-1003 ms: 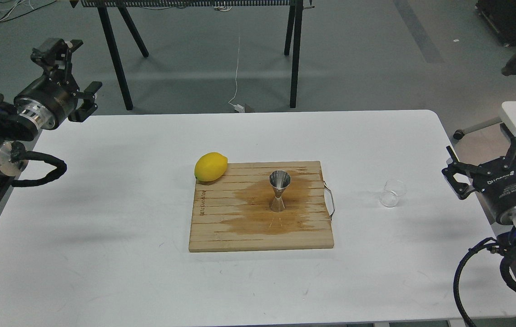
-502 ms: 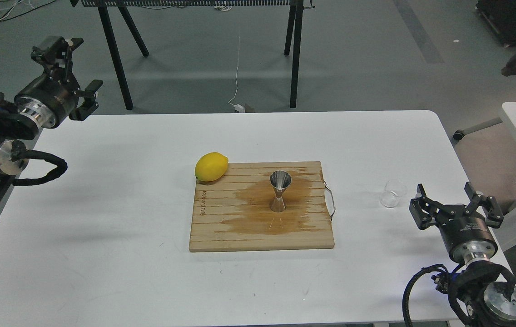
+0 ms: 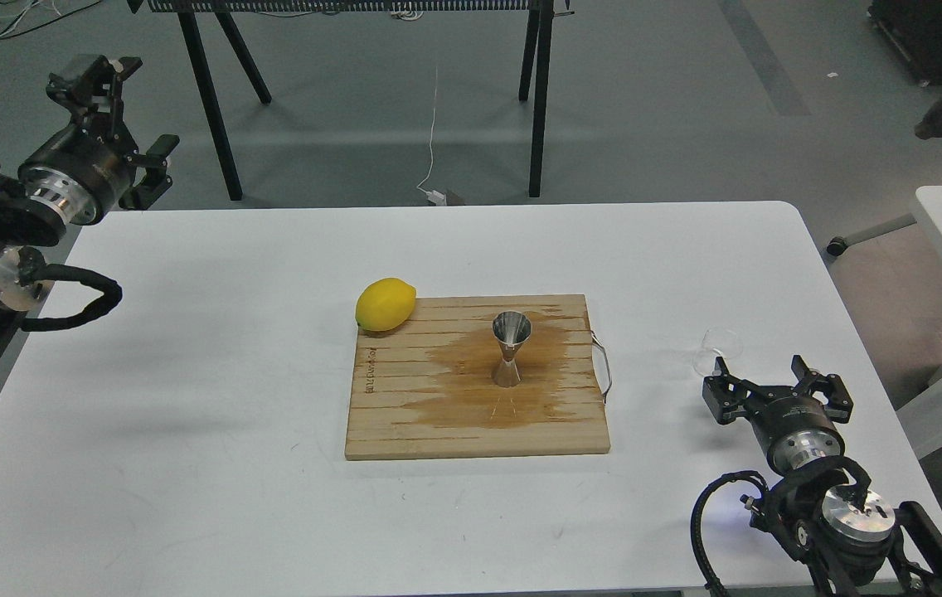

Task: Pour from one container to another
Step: 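Move the right gripper toward the small clear glass cup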

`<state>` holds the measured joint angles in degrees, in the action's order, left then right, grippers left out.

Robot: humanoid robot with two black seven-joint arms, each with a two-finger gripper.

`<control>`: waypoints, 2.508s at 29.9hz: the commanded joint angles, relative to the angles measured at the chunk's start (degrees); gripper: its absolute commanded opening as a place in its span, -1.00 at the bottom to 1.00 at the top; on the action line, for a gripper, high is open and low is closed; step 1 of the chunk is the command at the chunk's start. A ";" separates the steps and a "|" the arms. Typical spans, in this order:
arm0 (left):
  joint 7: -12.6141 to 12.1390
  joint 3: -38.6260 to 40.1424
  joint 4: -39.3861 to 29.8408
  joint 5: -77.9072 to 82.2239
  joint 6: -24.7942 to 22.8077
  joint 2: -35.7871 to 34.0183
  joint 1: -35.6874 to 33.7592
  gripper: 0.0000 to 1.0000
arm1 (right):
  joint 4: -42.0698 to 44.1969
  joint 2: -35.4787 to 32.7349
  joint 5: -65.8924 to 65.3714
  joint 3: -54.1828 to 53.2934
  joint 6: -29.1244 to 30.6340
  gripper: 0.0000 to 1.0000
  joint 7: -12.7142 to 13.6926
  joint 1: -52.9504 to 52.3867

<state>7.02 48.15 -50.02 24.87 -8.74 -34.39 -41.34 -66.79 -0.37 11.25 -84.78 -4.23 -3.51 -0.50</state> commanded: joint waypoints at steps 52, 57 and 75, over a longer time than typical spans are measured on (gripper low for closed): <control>0.01 1.07 0.01 0.00 0.30 -0.59 -0.67 0.97 | 14.93 0.37 0.00 5.68 5.72 -0.44 -0.01 -9.78; 0.01 1.07 0.01 0.09 0.30 -0.59 -0.59 0.97 | 14.32 0.37 0.08 6.73 6.42 -0.46 -0.01 -9.69; 0.10 1.16 0.01 0.09 0.39 -0.50 -0.59 0.97 | -6.06 0.37 -0.88 13.58 4.14 -0.46 -0.01 -6.97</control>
<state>7.03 49.22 -50.01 24.96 -8.36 -34.92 -41.92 -69.47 0.00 10.54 -73.02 1.53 -3.57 -7.15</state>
